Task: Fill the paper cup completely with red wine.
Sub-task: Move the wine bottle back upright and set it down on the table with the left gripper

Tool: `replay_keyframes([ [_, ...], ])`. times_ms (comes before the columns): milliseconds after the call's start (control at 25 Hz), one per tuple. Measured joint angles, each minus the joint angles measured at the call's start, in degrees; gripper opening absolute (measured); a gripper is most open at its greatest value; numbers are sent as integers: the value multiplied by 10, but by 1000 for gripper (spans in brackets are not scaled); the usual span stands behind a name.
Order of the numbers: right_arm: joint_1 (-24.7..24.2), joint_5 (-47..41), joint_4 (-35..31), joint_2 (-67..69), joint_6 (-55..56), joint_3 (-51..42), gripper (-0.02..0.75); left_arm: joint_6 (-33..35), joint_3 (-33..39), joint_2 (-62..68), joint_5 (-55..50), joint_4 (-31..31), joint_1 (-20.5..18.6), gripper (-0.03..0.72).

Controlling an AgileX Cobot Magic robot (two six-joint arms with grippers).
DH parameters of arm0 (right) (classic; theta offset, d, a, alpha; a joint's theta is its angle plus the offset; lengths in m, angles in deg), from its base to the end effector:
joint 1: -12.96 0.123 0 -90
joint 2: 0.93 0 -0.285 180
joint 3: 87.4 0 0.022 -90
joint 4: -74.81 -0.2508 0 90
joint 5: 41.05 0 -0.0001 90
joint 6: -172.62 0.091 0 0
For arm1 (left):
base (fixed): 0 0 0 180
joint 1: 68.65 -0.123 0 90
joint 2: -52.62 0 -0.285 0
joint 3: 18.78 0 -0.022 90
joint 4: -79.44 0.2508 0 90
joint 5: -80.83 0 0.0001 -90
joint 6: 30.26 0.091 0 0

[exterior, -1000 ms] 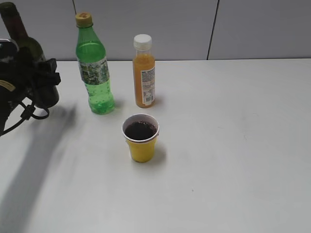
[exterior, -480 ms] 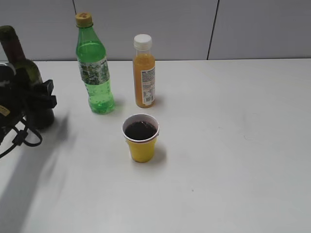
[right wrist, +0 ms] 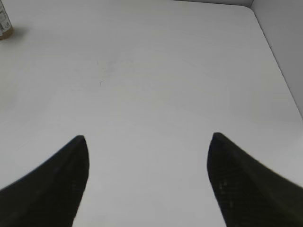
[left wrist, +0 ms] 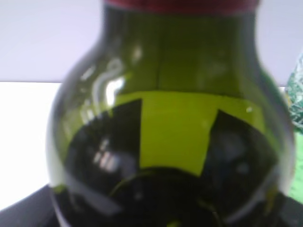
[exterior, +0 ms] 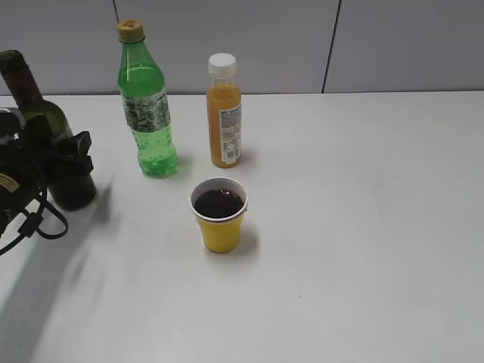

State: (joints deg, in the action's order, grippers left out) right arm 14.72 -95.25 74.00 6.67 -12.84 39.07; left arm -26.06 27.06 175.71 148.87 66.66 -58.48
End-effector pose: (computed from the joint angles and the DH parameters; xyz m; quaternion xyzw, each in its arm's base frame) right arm 0.0087 0.0013 0.2620 -0.0528 0.8433 -0.0102 0.5348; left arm 0.3110 -0.0368 0.1022 -0.0012 0.7724 0.0201 0.6348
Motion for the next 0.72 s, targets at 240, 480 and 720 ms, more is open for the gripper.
replay_keyframes([
  [240,0,0,0,0,0,0,589,-1,-1,4,8,12,0,554],
  [480,0,0,0,0,0,0,589,-4,-1,5,9,16,0,666],
  [720,0,0,0,0,0,0,589,-2,1,-11,9,16,0,671],
])
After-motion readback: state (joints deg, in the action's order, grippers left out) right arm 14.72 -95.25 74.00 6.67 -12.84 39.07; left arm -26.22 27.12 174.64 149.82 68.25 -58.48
